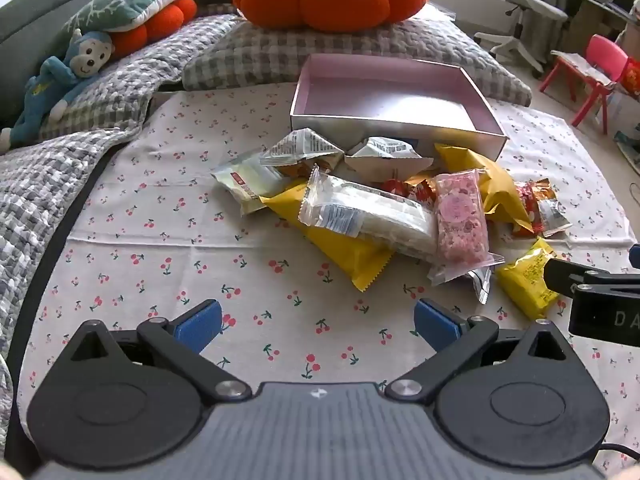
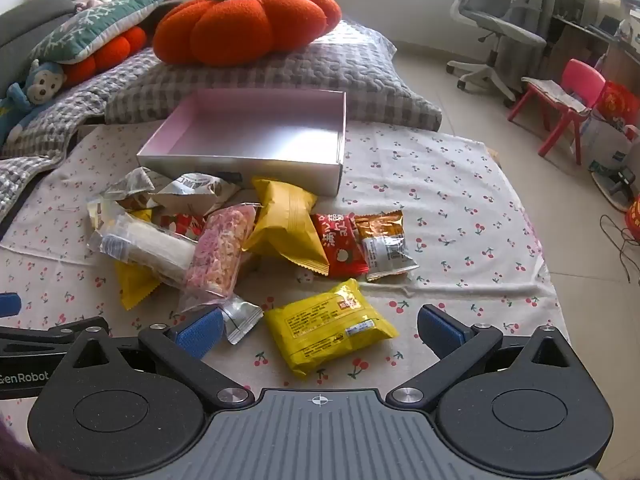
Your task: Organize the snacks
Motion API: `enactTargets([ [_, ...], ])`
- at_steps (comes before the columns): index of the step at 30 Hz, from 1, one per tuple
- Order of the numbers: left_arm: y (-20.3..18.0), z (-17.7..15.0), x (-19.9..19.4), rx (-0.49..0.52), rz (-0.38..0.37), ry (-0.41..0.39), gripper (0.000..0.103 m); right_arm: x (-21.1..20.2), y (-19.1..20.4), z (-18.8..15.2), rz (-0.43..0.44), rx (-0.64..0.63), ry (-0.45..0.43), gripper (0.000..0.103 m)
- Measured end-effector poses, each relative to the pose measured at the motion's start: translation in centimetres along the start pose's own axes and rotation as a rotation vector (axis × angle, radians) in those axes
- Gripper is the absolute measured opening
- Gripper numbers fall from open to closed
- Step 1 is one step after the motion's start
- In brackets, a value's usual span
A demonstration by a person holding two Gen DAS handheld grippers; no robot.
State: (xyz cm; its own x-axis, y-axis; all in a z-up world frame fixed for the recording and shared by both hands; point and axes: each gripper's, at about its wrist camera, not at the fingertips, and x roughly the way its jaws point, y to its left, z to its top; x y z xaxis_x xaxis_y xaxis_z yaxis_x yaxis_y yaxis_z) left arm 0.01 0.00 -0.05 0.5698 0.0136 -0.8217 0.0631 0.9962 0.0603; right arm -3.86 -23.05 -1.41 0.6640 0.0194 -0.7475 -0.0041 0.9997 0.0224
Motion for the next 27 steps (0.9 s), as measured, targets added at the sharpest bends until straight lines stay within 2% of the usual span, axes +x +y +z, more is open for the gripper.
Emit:
enactTargets([
  [4, 0.14, 0.49, 0.45, -0.003, -0.005, 0.028, 0.103, 0.04, 0.07, -0.02, -0.003, -0.002, 0.000, 0.103],
  [8, 0.31, 0.14, -0.11, -0.004, -0.008, 0.006, 0.103, 0.11, 0.13, -0.06, -0.001, -0.002, 0.006, 0.103],
  [27, 0.14, 0.16, -0.19, 0.000, 0.000, 0.002, 0.103, 0.10, 0.30, -0.06, 0.000, -0.005, 0.011, 0.103],
])
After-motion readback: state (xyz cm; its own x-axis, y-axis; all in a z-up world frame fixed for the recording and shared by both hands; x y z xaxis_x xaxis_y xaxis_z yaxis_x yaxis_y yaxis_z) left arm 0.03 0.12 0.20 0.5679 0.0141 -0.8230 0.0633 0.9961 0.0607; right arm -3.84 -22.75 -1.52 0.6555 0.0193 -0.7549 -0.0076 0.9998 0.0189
